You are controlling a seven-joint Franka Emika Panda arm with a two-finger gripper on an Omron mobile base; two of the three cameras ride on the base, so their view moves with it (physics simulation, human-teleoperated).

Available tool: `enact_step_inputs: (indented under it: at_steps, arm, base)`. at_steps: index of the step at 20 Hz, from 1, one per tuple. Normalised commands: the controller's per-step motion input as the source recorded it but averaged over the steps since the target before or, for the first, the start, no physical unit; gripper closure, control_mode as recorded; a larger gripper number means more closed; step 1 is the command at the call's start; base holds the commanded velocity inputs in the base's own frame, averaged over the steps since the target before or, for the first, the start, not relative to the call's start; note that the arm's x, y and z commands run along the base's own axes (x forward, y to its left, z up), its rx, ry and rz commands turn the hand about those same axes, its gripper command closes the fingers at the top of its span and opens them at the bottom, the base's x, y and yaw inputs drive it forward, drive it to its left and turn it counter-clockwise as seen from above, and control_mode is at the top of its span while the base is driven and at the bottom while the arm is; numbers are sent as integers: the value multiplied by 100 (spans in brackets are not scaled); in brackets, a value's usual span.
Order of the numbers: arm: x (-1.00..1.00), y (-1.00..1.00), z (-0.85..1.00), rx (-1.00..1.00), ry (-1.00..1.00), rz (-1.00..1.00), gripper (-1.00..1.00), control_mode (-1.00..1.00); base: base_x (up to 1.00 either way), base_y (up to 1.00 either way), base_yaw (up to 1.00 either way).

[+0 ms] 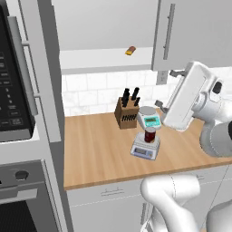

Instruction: Pick the canned food and place it on the digital scale for weighing, and close the cabinet.

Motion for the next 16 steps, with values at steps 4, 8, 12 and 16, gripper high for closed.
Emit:
enact_step_inputs:
  at_steps: [4, 8, 12, 16]
  arm:
    - [-86, 98, 0, 1, -19, 1, -100, -100]
    - [-94, 100, 0, 3, -4, 4, -100, -100]
    - [-98, 98, -4, 4, 0, 2, -100, -100]
    - [-100, 82, -24, 10, 0, 0, -100, -100]
  base:
    - [0, 0, 0]
    - [0, 0, 0]
    - [0, 0, 0]
    - [0, 0, 0]
